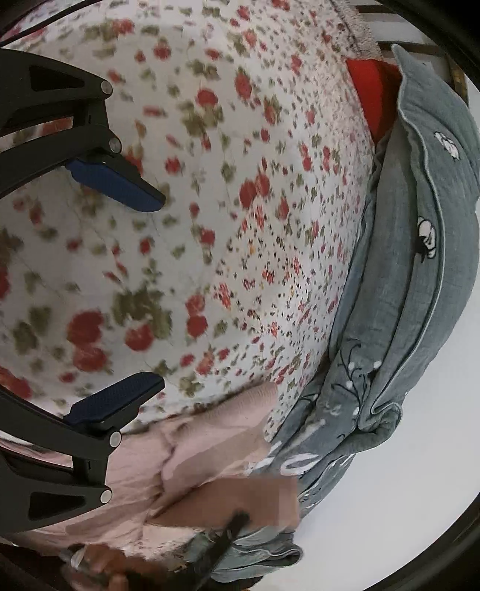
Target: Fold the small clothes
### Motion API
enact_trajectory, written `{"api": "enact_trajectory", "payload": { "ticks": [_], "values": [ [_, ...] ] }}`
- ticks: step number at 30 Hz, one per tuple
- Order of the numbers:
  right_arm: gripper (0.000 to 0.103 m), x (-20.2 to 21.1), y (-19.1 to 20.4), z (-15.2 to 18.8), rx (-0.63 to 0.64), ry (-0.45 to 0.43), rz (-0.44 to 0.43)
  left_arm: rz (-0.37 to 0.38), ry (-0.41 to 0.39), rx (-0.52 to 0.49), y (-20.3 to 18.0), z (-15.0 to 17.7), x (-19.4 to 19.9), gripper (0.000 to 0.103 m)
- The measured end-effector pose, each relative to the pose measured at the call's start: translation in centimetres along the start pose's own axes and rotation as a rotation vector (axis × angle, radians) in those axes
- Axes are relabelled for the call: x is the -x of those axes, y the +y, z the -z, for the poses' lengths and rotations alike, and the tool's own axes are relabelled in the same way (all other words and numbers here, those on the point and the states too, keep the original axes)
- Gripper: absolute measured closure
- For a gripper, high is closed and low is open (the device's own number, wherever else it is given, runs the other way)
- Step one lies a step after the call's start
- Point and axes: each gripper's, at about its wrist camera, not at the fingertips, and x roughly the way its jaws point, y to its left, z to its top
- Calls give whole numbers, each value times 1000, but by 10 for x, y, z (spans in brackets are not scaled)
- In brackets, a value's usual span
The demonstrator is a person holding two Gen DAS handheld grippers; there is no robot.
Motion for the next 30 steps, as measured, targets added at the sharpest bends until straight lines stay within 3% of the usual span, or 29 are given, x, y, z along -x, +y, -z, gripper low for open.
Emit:
{"api": "enact_trajectory", "payload": {
  "ticks": [4, 6, 7, 8, 13, 20, 23, 24, 30],
  "values": [
    [93, -27, 25, 15, 18, 86, -50, -6, 2, -45, -5, 0, 3, 15],
    [70, -25, 25, 22, 13, 104, -103, 12, 13, -52, -12, -1, 1, 15],
    [53, -21, 24, 26, 14, 114, -124, 21, 15, -57, -16, 0, 0, 15],
    [48, -13, 22, 28, 15, 108, -135, 28, 17, -65, -21, 0, 0, 15],
    [43, 50, -19, 44, -19, 3, -121, 96, 29, -129, -57, -3, -8, 15],
    [43, 104, -102, 99, -99, 17, 35, 183, 13, -199, -116, -22, -31, 17],
    [42, 109, -132, 129, -179, 58, 39, 206, 10, -226, -137, -31, -45, 39],
    [42, 108, -140, 140, -199, 75, 35, 199, 14, -241, -143, -32, -52, 51],
    [44, 95, -159, 186, -203, 121, 109, 161, 36, -253, -155, -39, -78, 68]
  ]
}}
